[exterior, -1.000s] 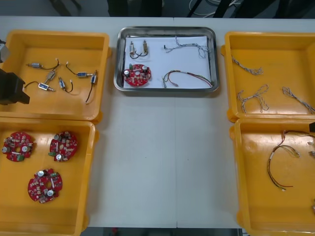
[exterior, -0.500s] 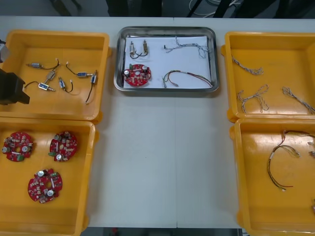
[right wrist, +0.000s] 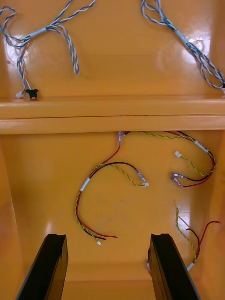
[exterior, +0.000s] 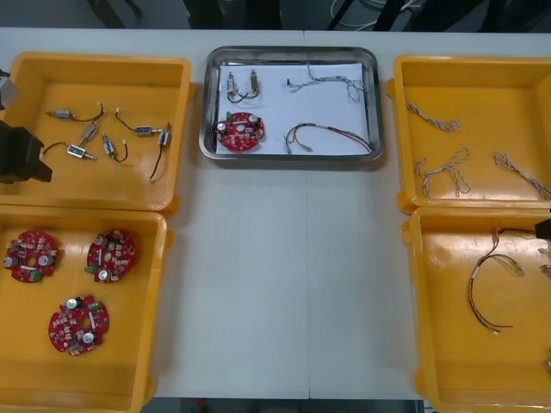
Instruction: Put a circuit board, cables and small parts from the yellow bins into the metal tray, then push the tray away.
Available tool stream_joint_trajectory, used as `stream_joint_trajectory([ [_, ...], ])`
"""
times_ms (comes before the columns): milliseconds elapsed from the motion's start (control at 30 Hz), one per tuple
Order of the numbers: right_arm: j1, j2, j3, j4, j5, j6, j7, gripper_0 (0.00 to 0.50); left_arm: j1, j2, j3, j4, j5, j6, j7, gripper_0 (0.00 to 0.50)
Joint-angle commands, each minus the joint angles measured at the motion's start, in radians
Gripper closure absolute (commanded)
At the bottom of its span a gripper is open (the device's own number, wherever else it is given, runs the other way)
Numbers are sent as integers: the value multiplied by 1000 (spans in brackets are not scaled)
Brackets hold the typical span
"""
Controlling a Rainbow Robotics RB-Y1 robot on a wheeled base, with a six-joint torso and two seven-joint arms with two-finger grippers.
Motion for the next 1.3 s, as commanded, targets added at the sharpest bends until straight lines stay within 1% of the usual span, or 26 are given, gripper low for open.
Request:
stream_joint_trajectory([
  [33,11,7,16,-31,7,3,49,0,13,-9,31,-30,-8,7,-81,0],
  [1300,13,7,11,-31,1,3,36,0,13,-9,31,-30,-8,7,-81,0],
])
